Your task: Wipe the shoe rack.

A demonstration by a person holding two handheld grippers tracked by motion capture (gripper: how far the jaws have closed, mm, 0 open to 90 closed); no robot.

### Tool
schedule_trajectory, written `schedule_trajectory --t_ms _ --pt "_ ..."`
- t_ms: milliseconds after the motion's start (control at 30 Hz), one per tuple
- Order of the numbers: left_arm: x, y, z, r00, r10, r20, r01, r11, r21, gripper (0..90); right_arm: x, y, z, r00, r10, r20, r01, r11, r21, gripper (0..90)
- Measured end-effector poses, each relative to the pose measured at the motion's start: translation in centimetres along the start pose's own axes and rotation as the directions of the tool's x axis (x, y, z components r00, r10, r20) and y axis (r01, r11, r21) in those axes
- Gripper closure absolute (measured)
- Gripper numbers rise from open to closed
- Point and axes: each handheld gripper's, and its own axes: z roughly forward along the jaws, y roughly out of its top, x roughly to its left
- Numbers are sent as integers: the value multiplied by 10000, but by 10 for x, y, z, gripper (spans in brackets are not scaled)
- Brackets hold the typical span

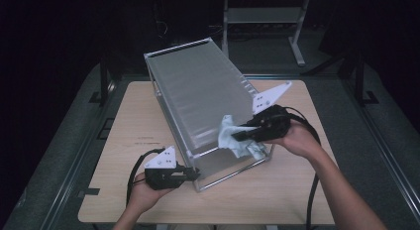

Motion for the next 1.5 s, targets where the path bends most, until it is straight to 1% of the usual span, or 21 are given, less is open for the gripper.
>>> schedule_trajectory --t_ms 67,167,233,267,400,467,533,700,800,833,867,900,933,1067,1200,1233,1267,1367,1400,1467,1500 --pt "0 0 0 10000 10 10 -10 10000 -3 808 -7 -11 -13 9986 358 383 -357 9994 -29 784" --pt "0 1 1 10000 7 33 -7 10000 10 808 -16 -29 -34 9895 878 1145 -869 9961 -126 784" --pt "0 1 2 10000 20 56 -20 10000 29 808 -14 -33 -35 9881 938 1221 -911 9955 -273 784" --pt "1 2 2 10000 30 65 -30 10000 49 808 -12 -31 -31 9900 820 1147 -784 9963 -351 784" --pt "1 1 2 10000 -4 61 4 10000 13 809 1 -18 -10 9986 233 472 -206 9981 -584 784" --pt "0 1 2 10000 -1 51 1 10000 -3 809 3 -16 -9 9990 96 446 -71 9984 -564 784" --pt "1 1 2 9999 -16 101 16 10000 -3 809 3 -22 -15 9990 214 386 -188 9976 -671 784" --pt "1 1 2 9999 -33 105 33 10000 19 809 10 -44 -27 9984 338 443 -295 9952 -937 784" --pt "1 2 3 10000 -53 84 52 10000 23 809 16 -58 -24 9983 347 466 -307 9961 -828 784" --pt "1 2 3 10000 -53 84 52 10000 23 808 16 -58 -24 9983 347 466 -307 9961 -828 784" --pt "1 2 3 9999 -70 83 70 10000 21 808 17 -68 -20 9978 535 386 -499 9948 -886 784" --pt "1 2 3 9999 -70 83 70 10000 21 808 17 -68 -20 9978 535 386 -499 9948 -886 784" --pt "1 3 4 10000 -73 34 73 10000 7 808 18 -80 -15 9971 656 397 -618 9941 -890 784" --pt "2 3 5 10000 -42 40 42 10000 27 808 20 -101 1 9943 992 389 -968 9934 -612 784" --pt "2 4 6 10000 -21 43 21 10000 59 808 23 -123 31 9911 1319 172 -1311 9907 -373 784" --pt "2 4 6 10000 -21 43 21 10000 59 808 23 -123 31 9911 1319 172 -1311 9907 -373 784" --pt "2 4 6 10000 -17 41 16 10000 64 808 25 -130 50 9894 1450 10 -1449 9892 -212 784" --pt "2 4 7 10000 -14 26 14 10000 65 808 29 -134 81 9885 1511 -103 -1509 9884 141 783" --pt "2 5 6 10000 -12 16 12 10000 63 808 30 -134 92 9878 1535 -247 -1531 9881 164 783" --pt "2 5 7 10000 -18 14 18 10000 58 808 34 -131 111 9886 1482 -268 -1473 9886 318 784" --pt "2 5 7 10000 -18 14 18 10000 58 808 34 -131 111 9886 1482 -268 -1473 9886 318 784"
